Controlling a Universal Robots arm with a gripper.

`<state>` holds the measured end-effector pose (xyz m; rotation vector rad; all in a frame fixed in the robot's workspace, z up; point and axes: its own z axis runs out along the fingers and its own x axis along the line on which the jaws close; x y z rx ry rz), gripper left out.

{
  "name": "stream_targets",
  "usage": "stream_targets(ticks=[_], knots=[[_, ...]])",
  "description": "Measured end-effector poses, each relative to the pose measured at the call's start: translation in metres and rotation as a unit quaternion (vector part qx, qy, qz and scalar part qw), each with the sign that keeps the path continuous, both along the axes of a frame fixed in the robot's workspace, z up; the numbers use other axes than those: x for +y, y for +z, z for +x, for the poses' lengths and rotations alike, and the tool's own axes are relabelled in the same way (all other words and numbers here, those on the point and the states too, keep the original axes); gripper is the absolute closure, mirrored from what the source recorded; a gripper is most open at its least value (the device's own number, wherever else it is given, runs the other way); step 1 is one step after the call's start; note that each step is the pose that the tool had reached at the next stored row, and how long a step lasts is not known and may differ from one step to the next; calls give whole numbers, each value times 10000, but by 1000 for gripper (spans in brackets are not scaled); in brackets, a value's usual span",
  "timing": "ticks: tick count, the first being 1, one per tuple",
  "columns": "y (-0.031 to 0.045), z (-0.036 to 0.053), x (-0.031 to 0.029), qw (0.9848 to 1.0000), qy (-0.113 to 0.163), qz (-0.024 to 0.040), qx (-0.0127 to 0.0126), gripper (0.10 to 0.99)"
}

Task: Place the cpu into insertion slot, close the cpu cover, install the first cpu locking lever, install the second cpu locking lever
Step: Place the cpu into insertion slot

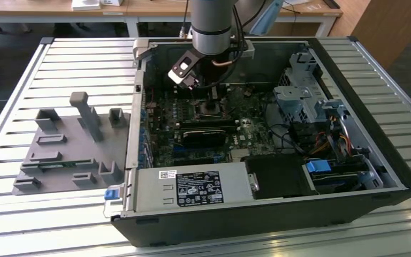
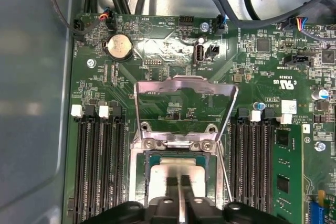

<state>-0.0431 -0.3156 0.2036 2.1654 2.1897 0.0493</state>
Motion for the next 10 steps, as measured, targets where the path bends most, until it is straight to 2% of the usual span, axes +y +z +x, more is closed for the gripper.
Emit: stream_targets(ticks=[10], knots=[[31,0,0,10000,0,-8,-1,980]])
